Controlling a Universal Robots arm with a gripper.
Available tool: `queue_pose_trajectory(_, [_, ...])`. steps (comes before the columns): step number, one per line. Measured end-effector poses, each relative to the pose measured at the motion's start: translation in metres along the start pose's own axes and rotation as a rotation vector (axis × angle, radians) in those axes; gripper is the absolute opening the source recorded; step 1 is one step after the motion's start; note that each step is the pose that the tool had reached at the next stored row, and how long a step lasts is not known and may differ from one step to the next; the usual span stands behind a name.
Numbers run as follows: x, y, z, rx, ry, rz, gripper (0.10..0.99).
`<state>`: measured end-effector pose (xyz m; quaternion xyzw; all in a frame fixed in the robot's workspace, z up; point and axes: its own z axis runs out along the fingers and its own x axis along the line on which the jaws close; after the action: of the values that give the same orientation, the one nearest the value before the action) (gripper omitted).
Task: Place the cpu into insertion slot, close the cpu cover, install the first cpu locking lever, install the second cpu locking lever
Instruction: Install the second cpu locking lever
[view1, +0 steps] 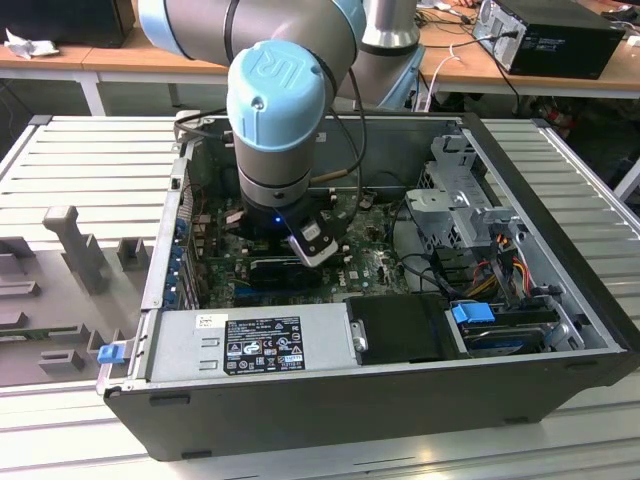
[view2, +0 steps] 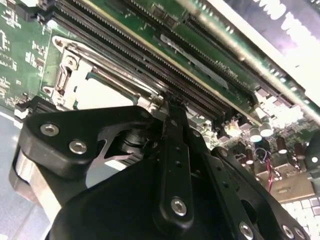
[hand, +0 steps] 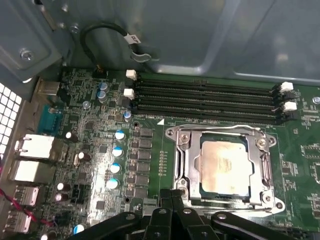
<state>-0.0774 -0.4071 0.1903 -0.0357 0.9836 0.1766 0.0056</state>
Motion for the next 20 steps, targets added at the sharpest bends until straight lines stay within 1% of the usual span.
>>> queue_pose_trajectory(3, [0.0000, 0.0008, -0.0007, -0.001, -0.0005, 0.000, 0.106])
queue_pose_trajectory(6, [-0.0001, 0.0026, -0.0057, 0.000, -0.0002, 0.000, 0.106])
queue_pose_trajectory(10, [0.0000, 0.0025, -0.0056, 0.000, -0.0001, 0.000, 0.106])
queue_pose_trajectory(14, [0.0000, 0.0018, -0.0033, -0.001, 0.0000, 0.000, 0.106])
queue_pose_trajectory(20, [0.0001, 0.0004, -0.0028, -0.001, -0.0001, 0.000, 0.106])
